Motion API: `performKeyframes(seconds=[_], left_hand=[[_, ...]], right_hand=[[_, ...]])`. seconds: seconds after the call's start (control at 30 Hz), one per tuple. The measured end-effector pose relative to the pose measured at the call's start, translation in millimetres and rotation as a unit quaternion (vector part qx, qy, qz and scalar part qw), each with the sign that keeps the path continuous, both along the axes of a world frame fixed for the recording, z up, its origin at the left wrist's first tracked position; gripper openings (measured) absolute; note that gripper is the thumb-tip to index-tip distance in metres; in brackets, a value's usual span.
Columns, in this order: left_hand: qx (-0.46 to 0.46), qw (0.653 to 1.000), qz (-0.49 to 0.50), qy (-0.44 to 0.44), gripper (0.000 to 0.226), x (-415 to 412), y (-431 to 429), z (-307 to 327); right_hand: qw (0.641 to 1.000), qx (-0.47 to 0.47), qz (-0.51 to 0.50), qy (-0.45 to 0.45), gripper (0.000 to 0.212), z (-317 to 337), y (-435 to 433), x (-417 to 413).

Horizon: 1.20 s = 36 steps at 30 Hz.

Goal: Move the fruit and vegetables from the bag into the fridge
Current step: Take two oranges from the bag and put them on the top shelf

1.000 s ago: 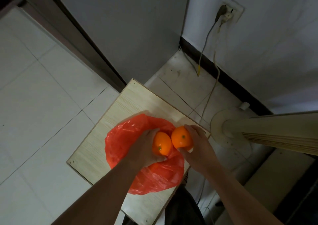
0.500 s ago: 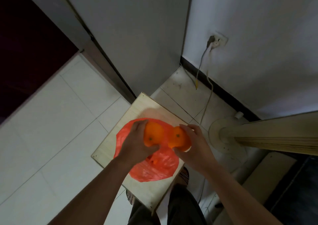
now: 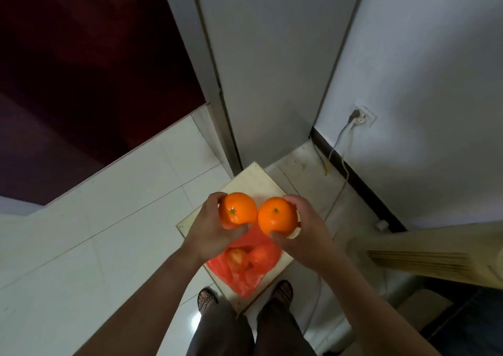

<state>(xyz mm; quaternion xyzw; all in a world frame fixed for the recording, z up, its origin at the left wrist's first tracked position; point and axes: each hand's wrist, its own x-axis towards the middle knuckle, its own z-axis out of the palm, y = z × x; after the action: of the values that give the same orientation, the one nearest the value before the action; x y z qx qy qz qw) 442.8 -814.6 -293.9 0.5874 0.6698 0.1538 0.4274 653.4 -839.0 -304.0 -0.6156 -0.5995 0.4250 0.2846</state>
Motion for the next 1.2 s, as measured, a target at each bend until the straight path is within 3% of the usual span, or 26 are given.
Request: performKeyframes(seconds=[0.23, 0.63, 0.87, 1.2], left_hand=[[0.005, 0.998, 0.066, -0.02, 0.095, -24.1, -30.5, 14.3], [0.031, 0.988, 0.131, -0.071, 0.086, -106.1, -83.4, 39.4], [0.058, 0.976, 0.183, -0.101, 0.085, -212.2, -151.1, 63.7], [0.148, 0.93, 0.318, -0.108, 0.067, -392.1, -270.6, 107.6]], right_hand=[[0.998, 0.013, 0.057, 0.015, 0.067, 12.4, -3.3, -18.1], [0.992, 0.029, 0.118, -0.017, 0.07, 44.8, -30.3, -98.7], [0.988, 0.049, 0.144, -0.003, 0.071, 70.3, -77.6, -207.6], [0.955, 0.087, 0.279, 0.049, 0.074, 105.8, -134.5, -408.3]])
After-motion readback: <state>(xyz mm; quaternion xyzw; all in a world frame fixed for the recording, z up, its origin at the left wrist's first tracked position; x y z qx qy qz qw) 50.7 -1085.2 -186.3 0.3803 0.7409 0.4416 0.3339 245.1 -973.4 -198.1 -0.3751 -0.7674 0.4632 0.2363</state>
